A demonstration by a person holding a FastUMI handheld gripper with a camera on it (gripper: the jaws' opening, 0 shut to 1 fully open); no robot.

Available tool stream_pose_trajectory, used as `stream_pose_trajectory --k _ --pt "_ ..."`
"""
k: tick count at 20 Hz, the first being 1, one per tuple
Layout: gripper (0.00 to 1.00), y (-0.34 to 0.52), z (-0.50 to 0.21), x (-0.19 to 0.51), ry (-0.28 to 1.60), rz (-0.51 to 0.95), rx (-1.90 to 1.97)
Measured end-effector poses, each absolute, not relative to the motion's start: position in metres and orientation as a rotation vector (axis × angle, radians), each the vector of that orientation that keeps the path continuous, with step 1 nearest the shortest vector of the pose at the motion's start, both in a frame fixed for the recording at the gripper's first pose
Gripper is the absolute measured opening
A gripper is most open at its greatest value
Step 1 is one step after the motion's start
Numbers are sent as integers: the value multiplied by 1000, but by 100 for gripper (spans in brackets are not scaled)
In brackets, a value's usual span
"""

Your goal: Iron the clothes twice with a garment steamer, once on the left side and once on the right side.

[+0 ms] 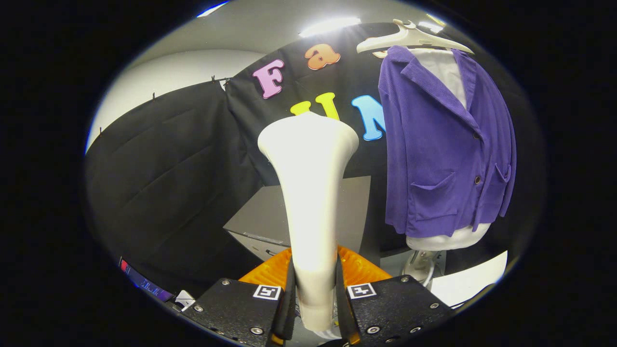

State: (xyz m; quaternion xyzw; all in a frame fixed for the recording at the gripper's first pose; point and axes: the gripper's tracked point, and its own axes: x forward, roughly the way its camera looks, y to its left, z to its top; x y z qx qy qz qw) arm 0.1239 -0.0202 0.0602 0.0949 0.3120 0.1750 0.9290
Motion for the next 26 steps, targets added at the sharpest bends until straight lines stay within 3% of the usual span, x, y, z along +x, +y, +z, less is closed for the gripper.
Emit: stream_pose_trajectory --k 26 --pt "36 -27 66 56 600 357 189"
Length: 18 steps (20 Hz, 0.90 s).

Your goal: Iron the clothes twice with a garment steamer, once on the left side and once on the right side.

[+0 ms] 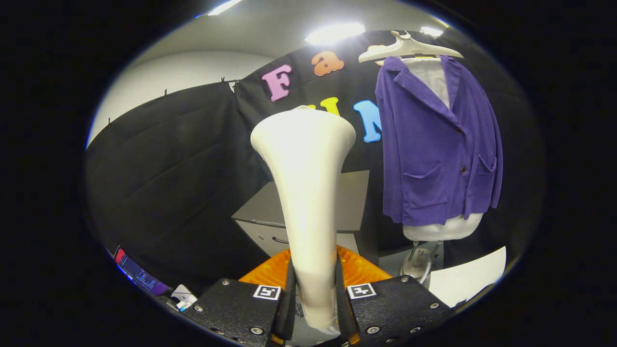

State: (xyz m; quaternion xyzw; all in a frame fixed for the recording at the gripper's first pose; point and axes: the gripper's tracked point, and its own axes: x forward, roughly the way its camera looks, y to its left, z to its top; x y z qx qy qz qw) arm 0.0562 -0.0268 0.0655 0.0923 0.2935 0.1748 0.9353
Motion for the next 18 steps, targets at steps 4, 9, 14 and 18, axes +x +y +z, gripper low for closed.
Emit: stream_pose_trajectory --k 4,9,14,18 --pt "36 -43 89 62 526 310 220" --pt "36 -83 145 99 388 233 253" --pt "35 -133 183 161 247 107 256" --pt "35 -169 187 229 204 16 264"
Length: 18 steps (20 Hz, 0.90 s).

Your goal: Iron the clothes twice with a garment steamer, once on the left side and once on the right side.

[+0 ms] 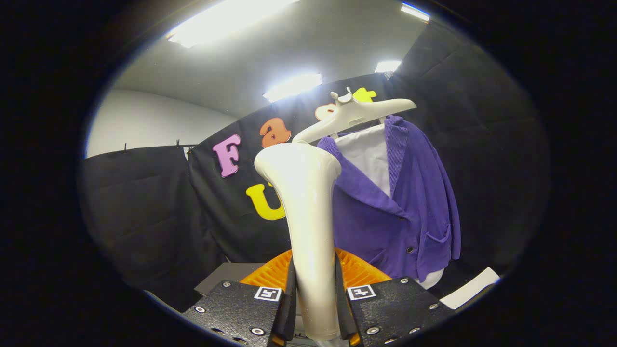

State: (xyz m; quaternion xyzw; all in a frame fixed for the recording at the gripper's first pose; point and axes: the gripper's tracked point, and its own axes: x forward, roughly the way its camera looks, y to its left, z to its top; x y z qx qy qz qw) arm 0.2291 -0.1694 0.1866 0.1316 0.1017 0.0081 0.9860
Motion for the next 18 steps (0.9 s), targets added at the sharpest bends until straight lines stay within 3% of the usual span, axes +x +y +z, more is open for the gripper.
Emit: stream_pose_trajectory --k 6,18 --pt "36 -199 132 315 298 -71 262" --pt "36 -232 -20 277 516 -142 355"
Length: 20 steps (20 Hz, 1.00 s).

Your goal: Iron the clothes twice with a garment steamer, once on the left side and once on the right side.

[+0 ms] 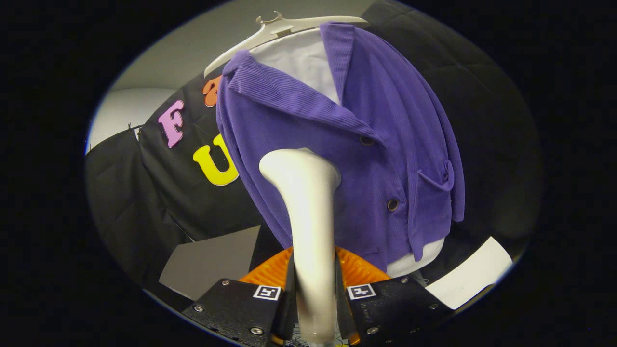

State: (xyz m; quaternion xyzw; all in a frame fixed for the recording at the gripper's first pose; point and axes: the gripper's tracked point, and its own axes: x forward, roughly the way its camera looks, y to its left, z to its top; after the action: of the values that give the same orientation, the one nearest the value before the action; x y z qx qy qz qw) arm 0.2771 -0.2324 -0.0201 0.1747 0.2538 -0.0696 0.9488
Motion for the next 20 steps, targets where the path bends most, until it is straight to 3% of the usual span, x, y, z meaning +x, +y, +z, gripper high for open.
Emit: stream_pose_trajectory --k 11,15,20 --pt "36 -227 -166 206 720 -217 426" --pt "36 -211 -133 177 686 -166 444" --pt "36 -212 -15 160 495 -91 388"
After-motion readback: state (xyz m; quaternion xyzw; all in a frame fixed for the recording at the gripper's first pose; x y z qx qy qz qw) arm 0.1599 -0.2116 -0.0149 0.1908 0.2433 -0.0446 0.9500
